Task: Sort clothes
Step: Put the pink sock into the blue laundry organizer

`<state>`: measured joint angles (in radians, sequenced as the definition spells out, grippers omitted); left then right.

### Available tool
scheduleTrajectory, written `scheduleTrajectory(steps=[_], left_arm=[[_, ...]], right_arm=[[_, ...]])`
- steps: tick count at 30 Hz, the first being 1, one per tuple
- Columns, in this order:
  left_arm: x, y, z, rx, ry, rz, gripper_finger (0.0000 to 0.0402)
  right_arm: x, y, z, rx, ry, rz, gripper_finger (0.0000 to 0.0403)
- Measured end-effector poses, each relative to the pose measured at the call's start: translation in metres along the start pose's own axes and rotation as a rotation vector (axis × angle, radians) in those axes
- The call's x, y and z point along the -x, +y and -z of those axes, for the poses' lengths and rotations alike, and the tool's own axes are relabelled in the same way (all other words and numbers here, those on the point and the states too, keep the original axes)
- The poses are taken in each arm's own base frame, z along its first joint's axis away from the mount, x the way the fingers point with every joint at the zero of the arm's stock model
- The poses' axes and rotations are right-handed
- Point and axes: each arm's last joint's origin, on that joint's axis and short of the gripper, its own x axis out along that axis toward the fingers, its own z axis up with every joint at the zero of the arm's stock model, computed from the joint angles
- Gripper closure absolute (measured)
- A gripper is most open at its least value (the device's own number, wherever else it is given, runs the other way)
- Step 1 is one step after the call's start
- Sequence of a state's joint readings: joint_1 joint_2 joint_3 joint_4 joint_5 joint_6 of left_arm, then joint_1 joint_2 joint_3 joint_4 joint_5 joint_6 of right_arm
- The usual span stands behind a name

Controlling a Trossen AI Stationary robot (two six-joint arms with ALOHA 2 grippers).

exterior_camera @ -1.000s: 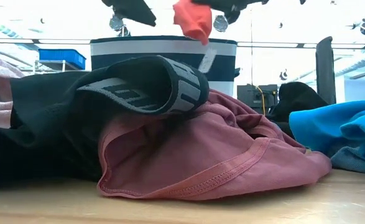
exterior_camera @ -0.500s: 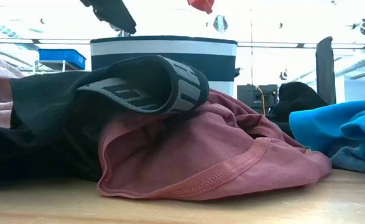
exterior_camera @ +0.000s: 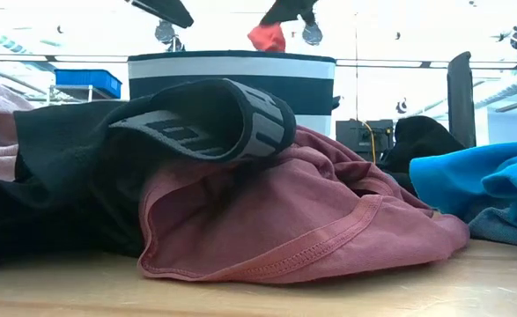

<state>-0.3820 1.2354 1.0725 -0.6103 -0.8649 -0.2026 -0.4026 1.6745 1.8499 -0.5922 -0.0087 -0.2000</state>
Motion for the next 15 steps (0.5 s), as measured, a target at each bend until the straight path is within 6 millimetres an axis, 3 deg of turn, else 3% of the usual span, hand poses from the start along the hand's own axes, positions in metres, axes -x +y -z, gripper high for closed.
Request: scheduleTrajectory(steps=[8,15], left_arm=[[0.0,0.002,0.001,-0.027,-0.016,-0.082,0.0234],[0.009,0.02,0.041,0.037,-0.074,-0.061,0.0234]], right_arm=[[-0.062,-0.013,0.017,-0.052,0.237,-0.031,0.0403],[-0.08,-0.018,0.026,-0.096,0.392,-0.048,0.0403]])
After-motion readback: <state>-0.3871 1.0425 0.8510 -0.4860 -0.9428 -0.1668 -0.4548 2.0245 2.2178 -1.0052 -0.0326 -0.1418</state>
